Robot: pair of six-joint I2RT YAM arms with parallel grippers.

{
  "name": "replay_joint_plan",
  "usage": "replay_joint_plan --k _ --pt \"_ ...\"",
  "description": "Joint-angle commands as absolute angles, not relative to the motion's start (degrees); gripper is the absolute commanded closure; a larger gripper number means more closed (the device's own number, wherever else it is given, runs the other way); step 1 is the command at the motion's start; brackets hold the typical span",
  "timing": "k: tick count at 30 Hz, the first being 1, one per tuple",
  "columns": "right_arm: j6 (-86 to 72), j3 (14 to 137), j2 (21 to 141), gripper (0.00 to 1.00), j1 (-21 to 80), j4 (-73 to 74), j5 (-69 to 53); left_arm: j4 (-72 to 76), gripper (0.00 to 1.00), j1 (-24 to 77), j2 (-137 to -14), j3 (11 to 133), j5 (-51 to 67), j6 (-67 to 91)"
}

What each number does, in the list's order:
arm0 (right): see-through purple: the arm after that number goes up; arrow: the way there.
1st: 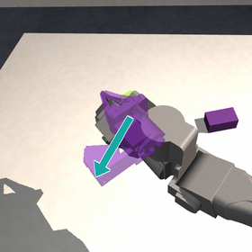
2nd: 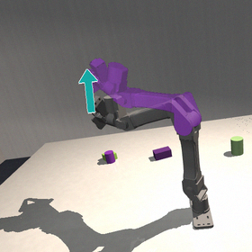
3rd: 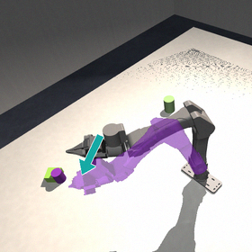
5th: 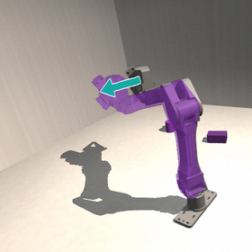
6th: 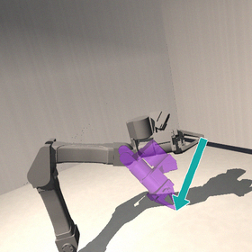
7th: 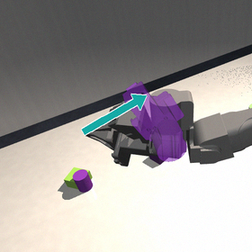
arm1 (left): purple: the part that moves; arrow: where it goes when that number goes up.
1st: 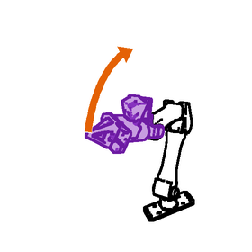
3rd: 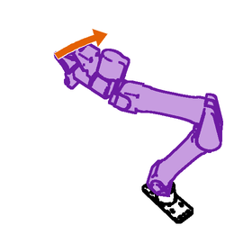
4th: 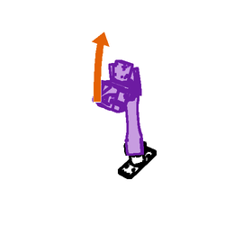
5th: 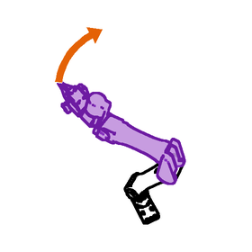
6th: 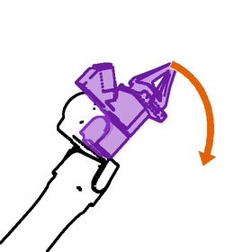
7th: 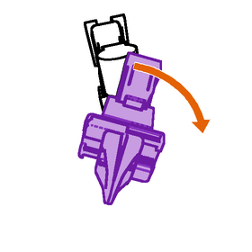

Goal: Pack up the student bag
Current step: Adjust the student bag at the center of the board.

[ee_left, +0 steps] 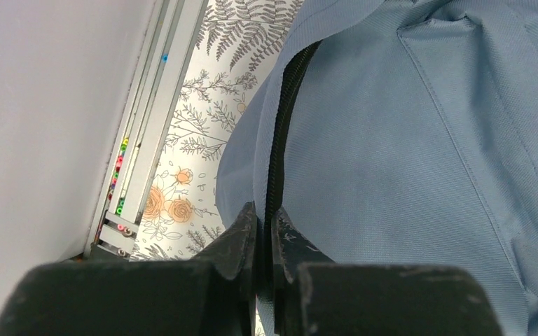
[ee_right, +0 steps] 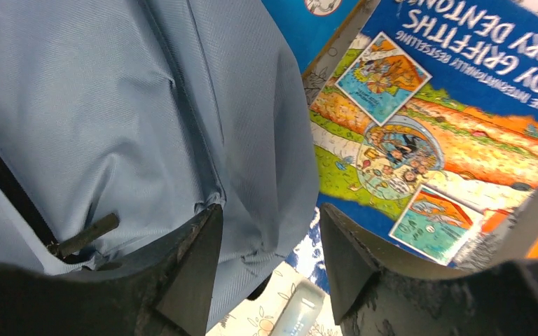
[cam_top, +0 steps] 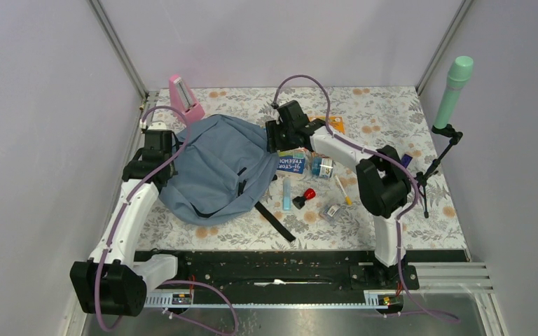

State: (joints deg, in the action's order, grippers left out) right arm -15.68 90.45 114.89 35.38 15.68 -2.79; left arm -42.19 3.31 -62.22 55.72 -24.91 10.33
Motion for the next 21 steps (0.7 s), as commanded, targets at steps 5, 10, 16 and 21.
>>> replay_joint_plan --k 5,10,16,21 --pt "-17.1 94.8 117.8 0.54 34.7 17.4 -9.9 -37.7 1.0 3.0 -60.7 56.2 -24.8 9.8" --pt "-17.3 92.9 113.0 1.0 34.8 17.1 -12.3 -38.4 1.0 3.0 -61.3 59.1 -24.5 9.8" --pt "-23.7 83.2 99.5 1.0 36.2 17.8 -5.0 -39.5 1.0 3.1 -67.5 69.0 -23.6 11.1" --pt "-29.6 70.7 86.6 1.0 40.9 15.1 3.2 -39.5 1.0 3.0 -74.5 75.7 -23.4 12.7"
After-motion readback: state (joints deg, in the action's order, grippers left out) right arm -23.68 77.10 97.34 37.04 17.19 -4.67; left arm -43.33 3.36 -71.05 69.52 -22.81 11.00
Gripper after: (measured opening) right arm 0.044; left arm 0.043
